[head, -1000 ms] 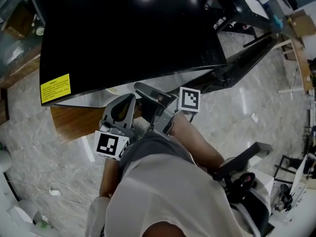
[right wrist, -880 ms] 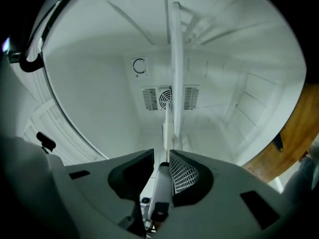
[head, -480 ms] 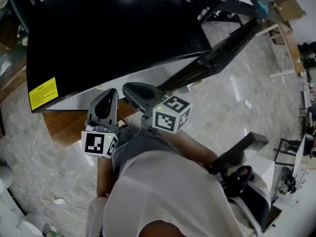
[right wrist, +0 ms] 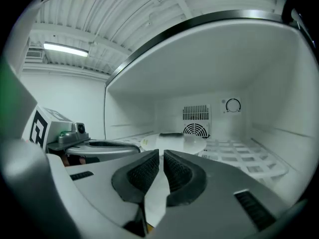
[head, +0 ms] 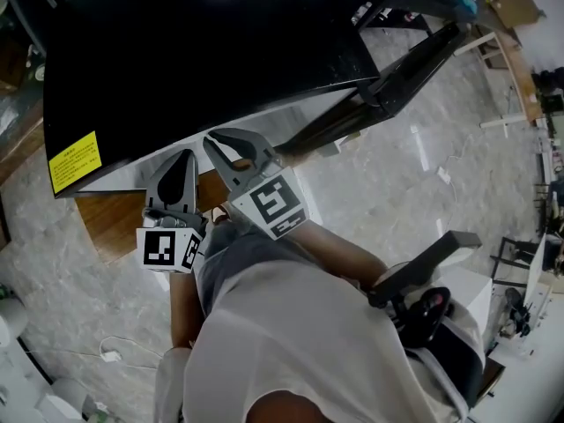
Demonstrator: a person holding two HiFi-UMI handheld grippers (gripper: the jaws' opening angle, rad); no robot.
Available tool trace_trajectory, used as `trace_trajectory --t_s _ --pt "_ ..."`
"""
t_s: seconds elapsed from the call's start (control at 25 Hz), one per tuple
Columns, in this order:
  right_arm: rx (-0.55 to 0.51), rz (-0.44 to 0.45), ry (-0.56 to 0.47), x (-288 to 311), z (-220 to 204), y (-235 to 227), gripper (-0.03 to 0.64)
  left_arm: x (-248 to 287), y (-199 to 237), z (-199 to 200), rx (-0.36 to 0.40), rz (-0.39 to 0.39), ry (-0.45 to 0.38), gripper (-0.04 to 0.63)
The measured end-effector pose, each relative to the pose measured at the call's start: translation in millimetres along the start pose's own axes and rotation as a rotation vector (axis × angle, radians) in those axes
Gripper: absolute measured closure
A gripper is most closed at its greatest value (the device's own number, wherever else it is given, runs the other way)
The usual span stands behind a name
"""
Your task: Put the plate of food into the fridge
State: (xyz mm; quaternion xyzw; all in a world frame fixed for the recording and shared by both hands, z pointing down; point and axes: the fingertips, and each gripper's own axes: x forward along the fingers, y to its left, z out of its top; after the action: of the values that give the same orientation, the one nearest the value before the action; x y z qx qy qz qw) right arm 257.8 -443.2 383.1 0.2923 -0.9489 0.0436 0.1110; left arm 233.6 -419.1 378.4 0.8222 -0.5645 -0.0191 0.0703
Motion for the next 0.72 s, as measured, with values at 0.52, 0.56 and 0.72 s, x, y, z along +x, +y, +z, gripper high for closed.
trace_trajectory --t_s 0.52,0.56,0.72 --pt "-0.030 0.009 0.018 26.7 8.0 -1.9 0.575 16.4 12.2 -0.5 -0.028 -0.027 -0.010 0.576" --pt "-0.031 0.008 0.015 26.8 9.0 -1.9 0.575 16.8 11.0 0.1 -0.027 -0.026 -0.006 0.577" --pt "-0.021 -0.008 -0.007 18.7 17.1 -4.3 0.581 14.2 7.0 5.0 -0.042 -0.028 0.000 0.577"
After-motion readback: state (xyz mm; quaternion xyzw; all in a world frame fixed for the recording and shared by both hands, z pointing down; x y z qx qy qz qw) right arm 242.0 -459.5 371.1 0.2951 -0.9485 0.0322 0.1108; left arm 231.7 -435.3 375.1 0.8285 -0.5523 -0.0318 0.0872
